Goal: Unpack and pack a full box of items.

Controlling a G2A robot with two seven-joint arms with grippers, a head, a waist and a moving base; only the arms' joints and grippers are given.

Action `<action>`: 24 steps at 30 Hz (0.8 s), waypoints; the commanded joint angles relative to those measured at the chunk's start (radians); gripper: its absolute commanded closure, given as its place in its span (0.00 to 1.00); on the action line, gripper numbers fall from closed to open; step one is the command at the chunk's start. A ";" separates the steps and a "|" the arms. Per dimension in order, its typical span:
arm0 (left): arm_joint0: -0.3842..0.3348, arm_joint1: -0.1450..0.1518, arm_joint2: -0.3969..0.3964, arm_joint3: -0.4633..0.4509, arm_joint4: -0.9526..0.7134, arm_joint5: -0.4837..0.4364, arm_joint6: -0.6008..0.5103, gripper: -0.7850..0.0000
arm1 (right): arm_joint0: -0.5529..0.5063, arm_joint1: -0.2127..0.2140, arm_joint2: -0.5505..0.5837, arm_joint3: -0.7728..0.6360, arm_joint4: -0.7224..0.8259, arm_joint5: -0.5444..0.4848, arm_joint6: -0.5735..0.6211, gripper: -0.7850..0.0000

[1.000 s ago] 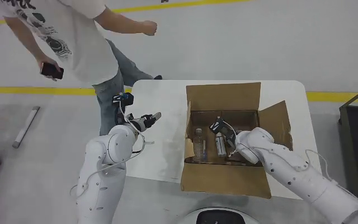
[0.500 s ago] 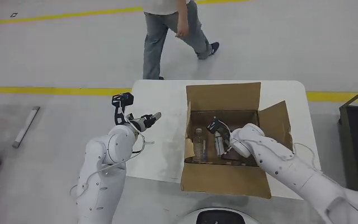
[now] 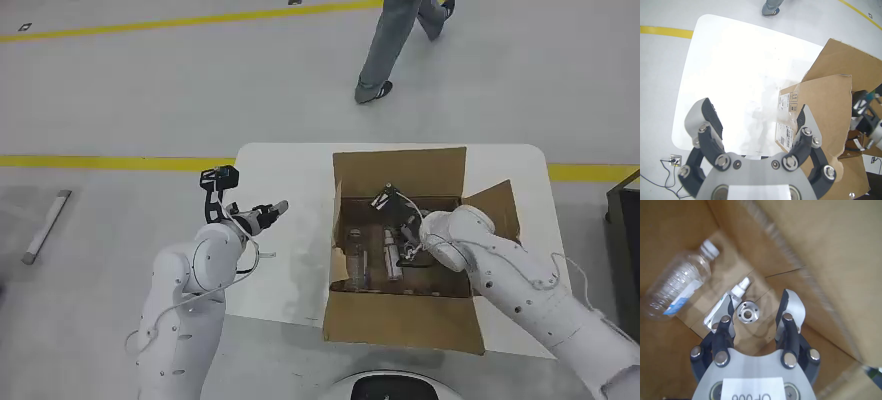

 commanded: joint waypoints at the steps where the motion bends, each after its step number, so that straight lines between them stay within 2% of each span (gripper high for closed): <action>1: 0.000 0.000 0.000 0.000 0.000 0.000 0.000 0.00 | -0.064 0.024 0.087 -0.134 -0.059 0.001 -0.031 1.00; 5: 0.000 0.000 0.000 0.000 0.000 0.000 0.000 0.00 | -0.223 0.064 0.235 -0.357 -0.173 -0.014 -0.117 1.00; 8: 0.000 0.000 0.000 0.000 0.000 0.000 0.000 0.00 | -0.325 0.083 0.321 -0.451 -0.211 -0.052 -0.159 1.00; 19: 0.000 0.000 0.000 0.000 0.000 0.000 0.000 0.00 | -0.335 0.085 0.328 -0.455 -0.218 -0.056 -0.163 1.00; 22: 0.000 0.000 0.000 0.000 0.000 0.000 0.000 0.00 | -0.358 0.080 0.338 -0.455 -0.239 0.011 -0.262 1.00; 24: 0.000 0.000 0.000 0.000 0.000 0.000 0.000 0.00 | -0.381 0.074 0.358 -0.454 -0.227 0.116 -0.368 1.00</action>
